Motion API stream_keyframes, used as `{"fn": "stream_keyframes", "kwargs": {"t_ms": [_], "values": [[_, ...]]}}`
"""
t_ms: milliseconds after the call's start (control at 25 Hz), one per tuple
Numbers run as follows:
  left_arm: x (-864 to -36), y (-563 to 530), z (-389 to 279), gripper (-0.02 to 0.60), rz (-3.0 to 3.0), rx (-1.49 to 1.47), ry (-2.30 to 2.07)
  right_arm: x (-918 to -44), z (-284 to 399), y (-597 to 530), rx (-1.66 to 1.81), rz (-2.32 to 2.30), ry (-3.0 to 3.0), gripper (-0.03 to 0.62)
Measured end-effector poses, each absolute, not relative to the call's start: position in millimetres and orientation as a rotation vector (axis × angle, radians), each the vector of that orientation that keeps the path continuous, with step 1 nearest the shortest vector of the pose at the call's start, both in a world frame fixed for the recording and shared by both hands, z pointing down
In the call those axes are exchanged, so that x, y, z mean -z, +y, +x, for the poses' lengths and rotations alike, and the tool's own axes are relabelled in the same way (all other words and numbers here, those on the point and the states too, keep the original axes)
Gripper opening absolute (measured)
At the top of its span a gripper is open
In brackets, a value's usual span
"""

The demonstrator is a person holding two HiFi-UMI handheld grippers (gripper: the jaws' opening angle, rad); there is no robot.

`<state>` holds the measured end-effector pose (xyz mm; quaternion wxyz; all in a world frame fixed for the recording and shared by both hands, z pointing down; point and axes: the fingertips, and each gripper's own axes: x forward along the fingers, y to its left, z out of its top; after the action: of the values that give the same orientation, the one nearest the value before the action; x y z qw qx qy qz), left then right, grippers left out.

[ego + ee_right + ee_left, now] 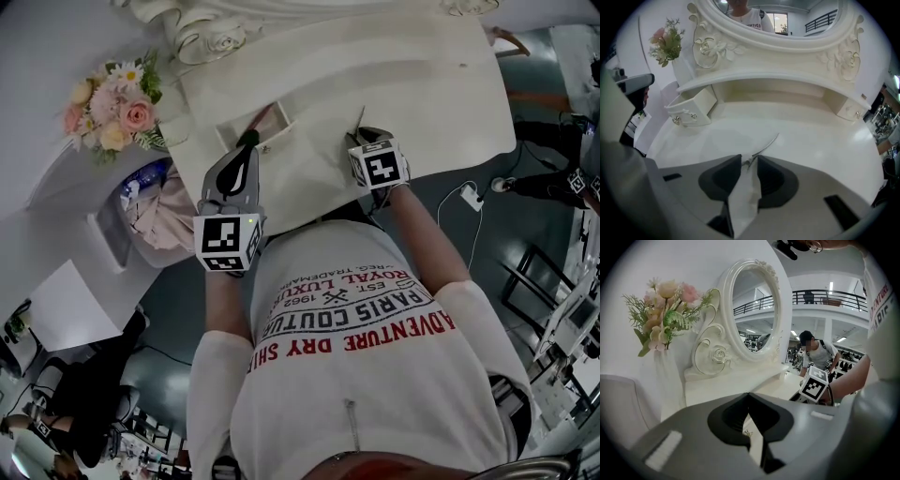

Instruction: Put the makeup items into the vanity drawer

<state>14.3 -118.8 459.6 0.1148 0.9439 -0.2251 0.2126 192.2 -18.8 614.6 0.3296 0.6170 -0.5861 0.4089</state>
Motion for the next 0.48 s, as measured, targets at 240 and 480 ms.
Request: {"fn": "stream_keyframes", "kwargs": {"t_ms": [240, 480], "values": [[-452.2, -120.5, 18.1, 0.011, 2.784, -0.603, -0.673, -610.8, 200.3, -18.7, -1.079, 1.568, -1.542, 0.066], [-436.9, -122.0, 12.6, 0.011, 2.797, -0.555, -0.736, -569.1, 189.3, -38.2, -0.967, 1.558, -1.664, 0.064]]}}
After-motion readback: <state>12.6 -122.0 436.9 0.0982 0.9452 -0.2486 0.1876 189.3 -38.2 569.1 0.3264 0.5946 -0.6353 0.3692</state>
